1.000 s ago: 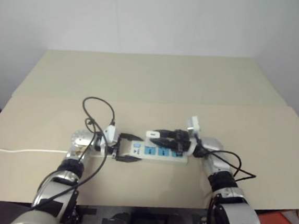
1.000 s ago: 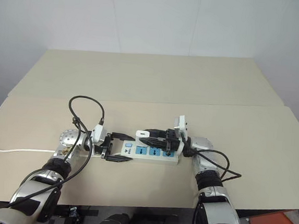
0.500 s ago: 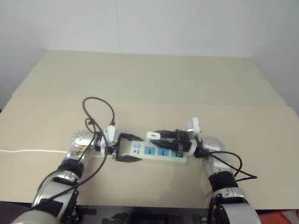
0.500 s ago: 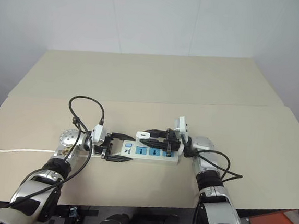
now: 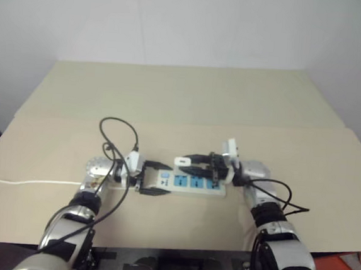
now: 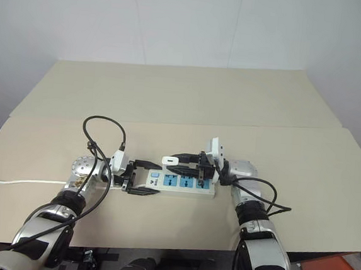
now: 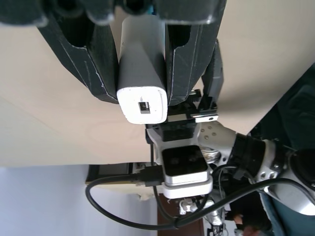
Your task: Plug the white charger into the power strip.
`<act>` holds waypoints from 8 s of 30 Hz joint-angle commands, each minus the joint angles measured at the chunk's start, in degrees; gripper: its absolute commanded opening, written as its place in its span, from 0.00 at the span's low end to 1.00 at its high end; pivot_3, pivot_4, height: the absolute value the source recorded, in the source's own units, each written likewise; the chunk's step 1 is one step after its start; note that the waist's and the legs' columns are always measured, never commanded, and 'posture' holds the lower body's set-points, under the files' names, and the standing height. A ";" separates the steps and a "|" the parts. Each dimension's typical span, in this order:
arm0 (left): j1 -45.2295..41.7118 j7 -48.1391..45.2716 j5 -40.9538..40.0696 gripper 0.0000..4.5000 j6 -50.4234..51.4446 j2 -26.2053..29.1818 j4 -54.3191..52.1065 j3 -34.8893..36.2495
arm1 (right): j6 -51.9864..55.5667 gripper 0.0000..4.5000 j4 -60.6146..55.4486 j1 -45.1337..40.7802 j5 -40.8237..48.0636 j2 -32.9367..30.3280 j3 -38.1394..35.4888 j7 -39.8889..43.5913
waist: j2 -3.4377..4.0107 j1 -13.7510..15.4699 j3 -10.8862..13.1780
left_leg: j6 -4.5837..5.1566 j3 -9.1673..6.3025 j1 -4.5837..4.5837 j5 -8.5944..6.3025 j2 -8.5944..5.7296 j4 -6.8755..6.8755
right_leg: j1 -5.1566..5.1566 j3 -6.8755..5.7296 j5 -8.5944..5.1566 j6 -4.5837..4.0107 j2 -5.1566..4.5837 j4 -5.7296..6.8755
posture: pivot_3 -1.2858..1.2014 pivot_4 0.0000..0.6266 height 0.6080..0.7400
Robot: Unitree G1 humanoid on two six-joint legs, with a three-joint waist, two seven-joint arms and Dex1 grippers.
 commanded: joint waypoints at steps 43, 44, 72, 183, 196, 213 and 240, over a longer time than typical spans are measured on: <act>0.00 0.22 3.47 0.72 -0.29 -0.61 1.22 -1.46 | 5.70 0.25 -7.90 6.26 -1.49 -0.83 4.21 -3.07 | -0.02 0.54 -0.01 | 0.40 0.01 0.70 -0.25 0.04 -0.27 | 0.67 0.00 -0.02 0.00 0.14 -0.67 | 0.52 0.24 1.00; -0.05 0.23 3.50 0.72 -0.34 -0.61 1.31 -1.43 | 5.50 0.25 -7.86 6.36 -1.50 -0.83 4.26 -3.06 | -0.02 0.57 -0.01 | 0.40 0.01 0.73 -0.27 0.05 -0.27 | 0.71 -0.01 -0.02 0.00 0.16 -0.66 | 0.52 0.24 1.00; -0.61 0.62 4.15 0.72 -0.80 -0.82 2.13 -1.11 | 8.23 0.25 -2.67 3.48 -4.49 -3.82 6.69 -6.68 | -0.24 1.05 -0.33 | 0.40 0.00 0.93 -0.28 0.07 -0.37 | 0.82 0.02 -0.03 0.00 0.20 -0.67 | 0.52 0.24 1.00; -1.23 1.16 5.56 0.72 -1.91 -0.82 3.50 -0.61 | 7.35 0.25 3.51 3.99 -7.98 -7.74 13.09 -12.57 | -0.57 1.53 -0.55 | 0.28 -0.15 1.95 -0.30 0.49 -1.22 | 1.61 0.55 -0.12 0.15 1.02 -1.50 | 0.52 0.24 1.00; -1.76 1.23 5.76 0.72 -1.84 -1.04 3.93 -0.63 | 5.19 0.47 1.35 5.07 -3.90 -7.41 9.66 -8.57 | -0.60 2.14 -0.50 | 0.25 -0.16 2.00 -0.32 0.47 -1.25 | 1.65 0.60 -0.15 0.20 1.04 -1.53 | 0.52 0.24 1.00; -3.17 0.56 4.70 0.89 1.42 -1.71 5.24 0.63 | 3.74 1.00 -0.83 4.88 -2.56 -7.08 3.66 -5.70 | -0.60 2.84 -0.38 | 0.19 -0.18 1.66 -0.40 0.43 -1.31 | 1.33 0.70 0.03 -0.12 1.08 -1.66 | 0.52 0.24 1.00; 2.38 -1.90 -13.87 0.99 11.11 28.15 -19.80 -4.35 | 8.92 1.00 -23.67 14.01 2.11 -34.53 -7.32 0.53 | -0.32 1.22 1.36 | -0.14 0.13 0.20 -0.19 0.42 -1.23 | -0.37 1.04 0.08 -0.29 1.05 -0.97 | 0.52 0.24 1.00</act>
